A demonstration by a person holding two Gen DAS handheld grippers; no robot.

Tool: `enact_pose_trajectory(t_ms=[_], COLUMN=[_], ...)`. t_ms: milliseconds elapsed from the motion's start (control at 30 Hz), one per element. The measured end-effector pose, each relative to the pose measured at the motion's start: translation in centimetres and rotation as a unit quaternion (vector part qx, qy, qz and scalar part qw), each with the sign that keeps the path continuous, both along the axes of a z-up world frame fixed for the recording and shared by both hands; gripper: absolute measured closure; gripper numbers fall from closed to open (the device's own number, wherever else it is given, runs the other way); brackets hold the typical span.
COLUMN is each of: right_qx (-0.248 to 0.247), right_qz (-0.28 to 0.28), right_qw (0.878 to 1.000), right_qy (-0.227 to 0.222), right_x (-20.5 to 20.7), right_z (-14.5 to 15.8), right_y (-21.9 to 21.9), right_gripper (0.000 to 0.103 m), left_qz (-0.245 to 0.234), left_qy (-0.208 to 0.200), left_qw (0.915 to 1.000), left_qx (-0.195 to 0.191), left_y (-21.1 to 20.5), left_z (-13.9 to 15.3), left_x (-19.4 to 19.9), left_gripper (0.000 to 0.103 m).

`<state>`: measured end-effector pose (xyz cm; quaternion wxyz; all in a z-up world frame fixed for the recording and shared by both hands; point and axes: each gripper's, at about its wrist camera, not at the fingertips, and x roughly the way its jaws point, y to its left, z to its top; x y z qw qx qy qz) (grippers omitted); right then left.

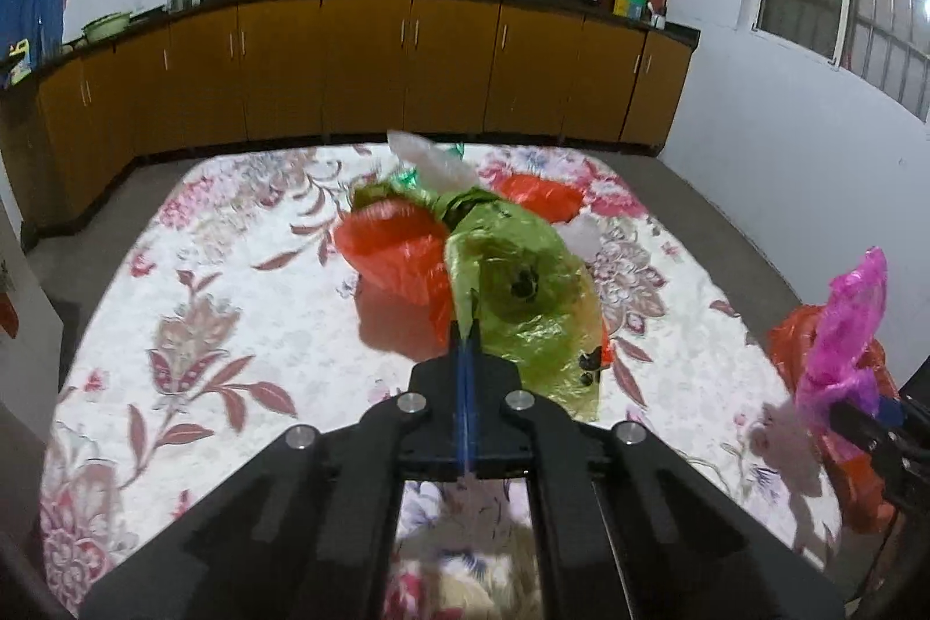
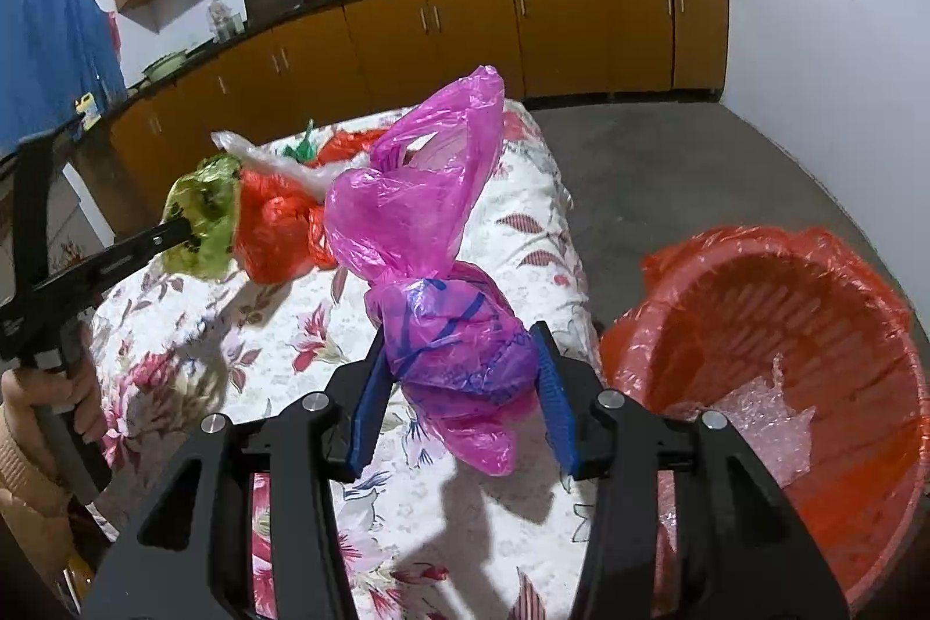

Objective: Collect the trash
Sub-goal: 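Carry the pink and green bags to the basket and release them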

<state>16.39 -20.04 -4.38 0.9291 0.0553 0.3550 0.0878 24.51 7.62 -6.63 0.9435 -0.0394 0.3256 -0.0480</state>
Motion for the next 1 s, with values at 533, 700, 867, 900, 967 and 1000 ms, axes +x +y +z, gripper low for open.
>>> enact_pose_trajectory(t_ms=[533, 700, 867, 900, 967, 1000], right_qx=[-0.006, -0.003, -0.004, -0.004, -0.003, -0.003], right_qz=[-0.038, -0.051, -0.067, -0.073, -0.082, -0.087], right_qw=[0.999, 0.998, 0.997, 0.996, 0.996, 0.995], right_qy=[-0.034, -0.038, -0.044, -0.046, -0.047, -0.047], right_x=[-3.3, -4.4, -5.2, -5.4, -5.7, -5.9], right_z=[3.3, 3.8, 4.4, 4.5, 4.7, 4.8], right_y=[-2.5, -3.5, -4.8, -5.3, -6.0, -6.5], right_gripper=[0.056, 0.056, 0.056, 0.056, 0.056, 0.056], left_qz=[-0.031, -0.053, -0.076, -0.082, -0.095, -0.102], left_qy=[-0.062, -0.063, -0.066, -0.066, -0.067, -0.068], left_qw=[0.9975, 0.9965, 0.9947, 0.9942, 0.9928, 0.9922], left_qx=[-0.011, -0.017, -0.021, -0.022, -0.025, -0.026], left_y=[-1.3, -3.1, -5.0, -5.4, -6.6, -7.1], left_z=[7.1, 7.7, 8.1, 8.2, 8.4, 8.4], left_x=[-5.4, -6.3, -7.1, -7.2, -7.3, -7.4], left_gripper=[0.101, 0.101, 0.101, 0.101, 0.101, 0.101])
